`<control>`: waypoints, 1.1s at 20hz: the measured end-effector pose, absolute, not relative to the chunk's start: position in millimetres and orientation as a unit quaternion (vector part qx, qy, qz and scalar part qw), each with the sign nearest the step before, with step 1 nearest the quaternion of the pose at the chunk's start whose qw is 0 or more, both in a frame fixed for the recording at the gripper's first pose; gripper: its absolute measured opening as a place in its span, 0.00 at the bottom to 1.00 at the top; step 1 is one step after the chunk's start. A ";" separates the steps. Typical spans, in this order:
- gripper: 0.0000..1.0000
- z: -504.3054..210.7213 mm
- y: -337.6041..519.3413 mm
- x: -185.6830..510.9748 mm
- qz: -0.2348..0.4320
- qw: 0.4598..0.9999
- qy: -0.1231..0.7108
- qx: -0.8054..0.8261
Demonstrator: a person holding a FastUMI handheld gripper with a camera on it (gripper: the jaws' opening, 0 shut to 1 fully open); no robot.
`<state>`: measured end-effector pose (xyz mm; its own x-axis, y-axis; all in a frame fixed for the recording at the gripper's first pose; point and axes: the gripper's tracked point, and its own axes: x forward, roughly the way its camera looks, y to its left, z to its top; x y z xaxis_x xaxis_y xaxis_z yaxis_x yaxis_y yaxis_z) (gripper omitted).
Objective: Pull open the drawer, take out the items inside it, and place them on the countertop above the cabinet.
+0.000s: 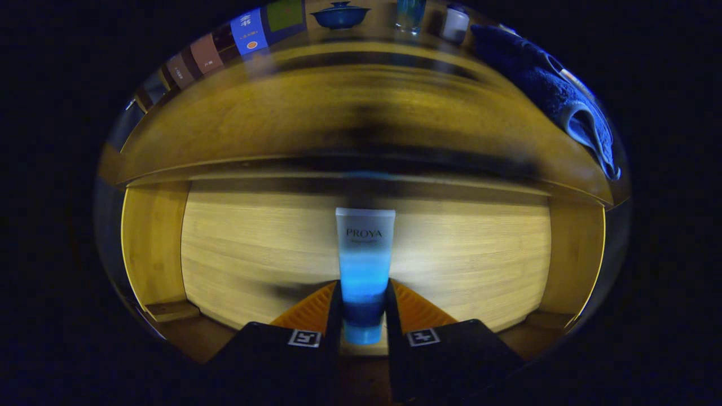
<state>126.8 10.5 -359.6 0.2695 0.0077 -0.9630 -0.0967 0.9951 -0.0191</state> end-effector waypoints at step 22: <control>0.31 -168.3 -1.4 178.5 0.088 0.869 0.486 0.039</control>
